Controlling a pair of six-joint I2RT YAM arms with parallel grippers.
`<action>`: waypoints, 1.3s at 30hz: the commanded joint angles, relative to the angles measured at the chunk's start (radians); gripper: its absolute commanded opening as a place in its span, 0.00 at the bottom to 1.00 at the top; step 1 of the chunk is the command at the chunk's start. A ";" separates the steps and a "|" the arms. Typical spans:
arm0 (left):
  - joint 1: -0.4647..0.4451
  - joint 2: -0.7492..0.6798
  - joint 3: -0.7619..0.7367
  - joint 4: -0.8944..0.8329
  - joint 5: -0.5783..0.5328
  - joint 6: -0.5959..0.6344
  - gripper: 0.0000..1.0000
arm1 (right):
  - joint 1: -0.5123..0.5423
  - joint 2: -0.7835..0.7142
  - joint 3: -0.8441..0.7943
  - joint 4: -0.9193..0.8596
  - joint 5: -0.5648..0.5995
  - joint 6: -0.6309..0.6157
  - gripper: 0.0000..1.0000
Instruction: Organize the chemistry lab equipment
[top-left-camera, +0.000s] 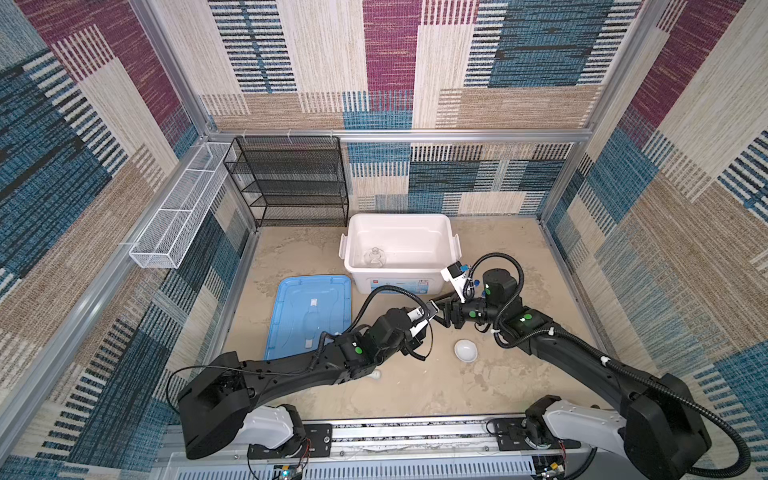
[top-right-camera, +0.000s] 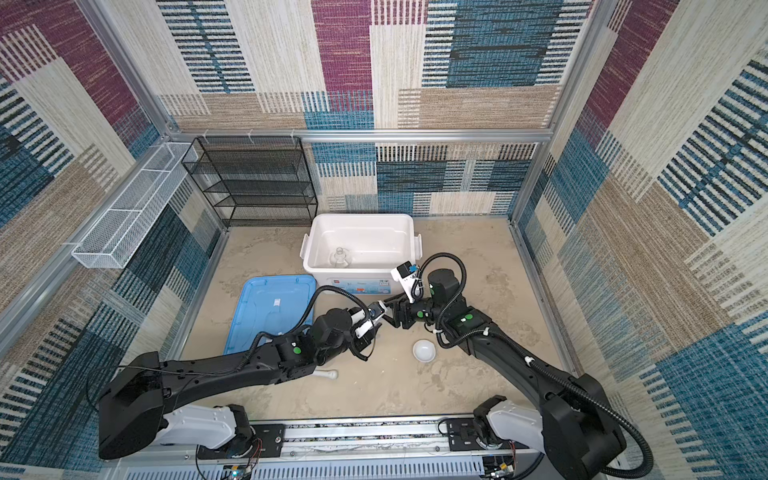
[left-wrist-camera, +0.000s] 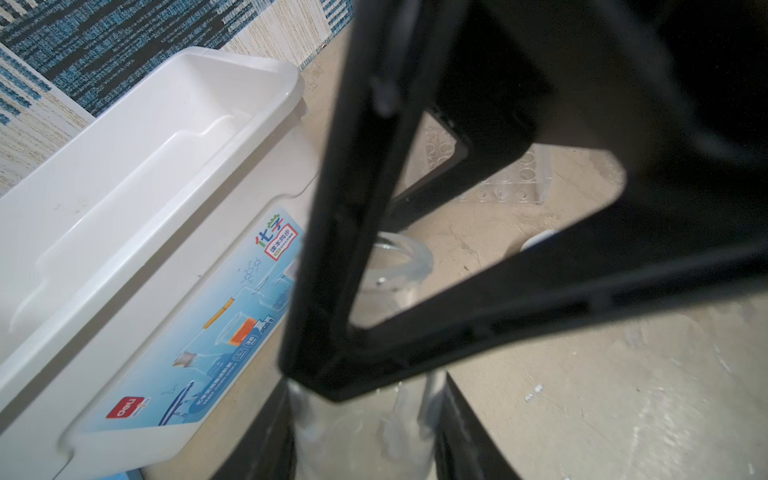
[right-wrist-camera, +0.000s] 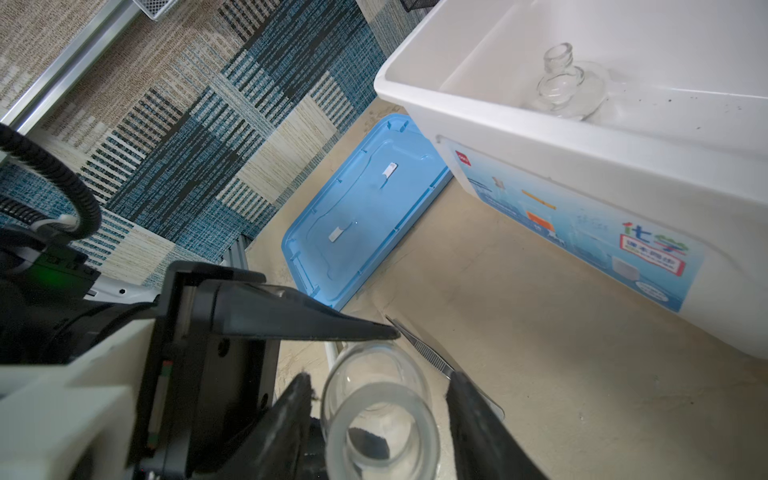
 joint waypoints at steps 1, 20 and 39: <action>0.001 -0.006 0.006 0.040 -0.002 -0.001 0.36 | 0.000 0.005 0.002 0.029 -0.027 0.008 0.52; 0.002 0.016 0.016 0.035 -0.049 0.005 0.37 | 0.002 0.017 -0.009 -0.012 -0.071 -0.024 0.38; 0.003 0.014 0.005 0.035 -0.112 -0.018 0.60 | 0.002 0.025 0.009 -0.040 -0.015 -0.039 0.26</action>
